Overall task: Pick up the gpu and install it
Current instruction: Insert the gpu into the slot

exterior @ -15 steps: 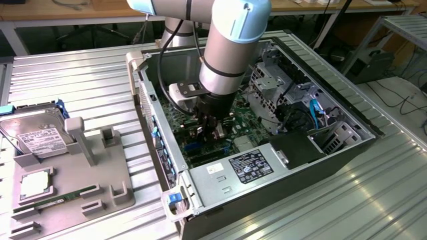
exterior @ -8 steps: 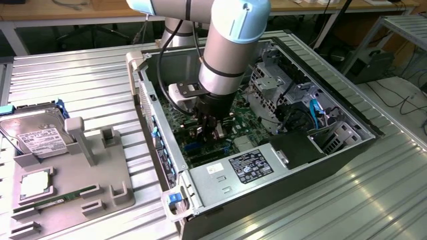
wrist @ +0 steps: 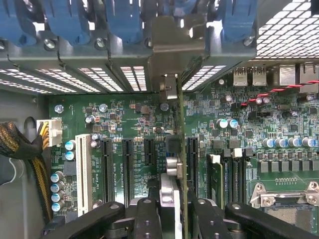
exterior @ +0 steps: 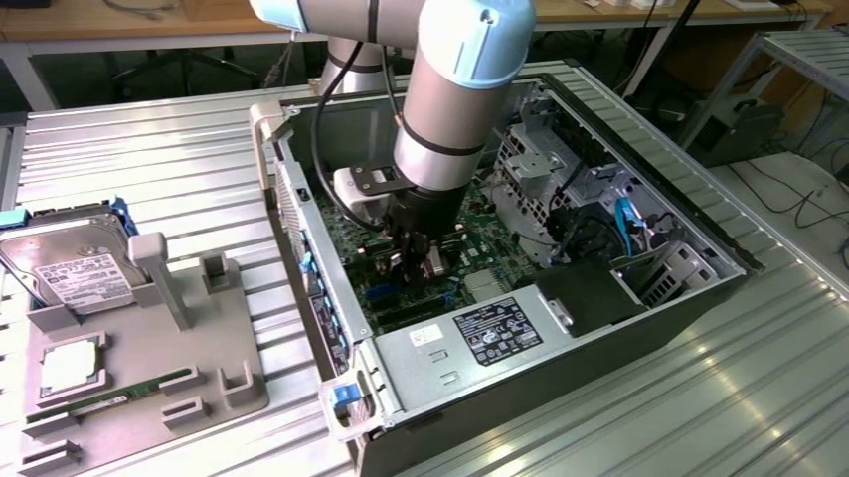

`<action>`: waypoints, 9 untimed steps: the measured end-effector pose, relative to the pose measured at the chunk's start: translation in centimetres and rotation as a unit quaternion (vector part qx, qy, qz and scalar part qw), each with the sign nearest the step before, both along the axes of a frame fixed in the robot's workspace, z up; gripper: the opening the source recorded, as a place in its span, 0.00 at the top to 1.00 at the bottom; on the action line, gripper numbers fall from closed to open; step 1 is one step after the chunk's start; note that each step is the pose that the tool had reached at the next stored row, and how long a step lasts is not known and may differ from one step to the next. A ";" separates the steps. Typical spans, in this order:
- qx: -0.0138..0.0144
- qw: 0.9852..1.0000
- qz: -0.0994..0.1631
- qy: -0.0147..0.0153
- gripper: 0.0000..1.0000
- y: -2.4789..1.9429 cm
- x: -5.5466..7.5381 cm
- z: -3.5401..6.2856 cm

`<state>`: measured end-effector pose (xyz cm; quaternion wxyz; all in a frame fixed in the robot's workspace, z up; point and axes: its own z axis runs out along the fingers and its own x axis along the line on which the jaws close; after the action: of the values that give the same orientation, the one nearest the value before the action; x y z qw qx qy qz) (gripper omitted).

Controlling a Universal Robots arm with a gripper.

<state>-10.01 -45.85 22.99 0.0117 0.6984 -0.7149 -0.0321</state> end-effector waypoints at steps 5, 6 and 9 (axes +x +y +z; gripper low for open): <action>0.001 1.000 0.000 0.000 0.71 0.01 -0.1 -0.02; 0.001 1.000 0.000 0.000 0.71 0.02 -0.2 0.05; 0.001 1.000 0.000 0.000 0.71 0.00 -0.3 0.22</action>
<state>-10.27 -45.85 23.21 0.0110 0.6984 -0.7149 -0.0326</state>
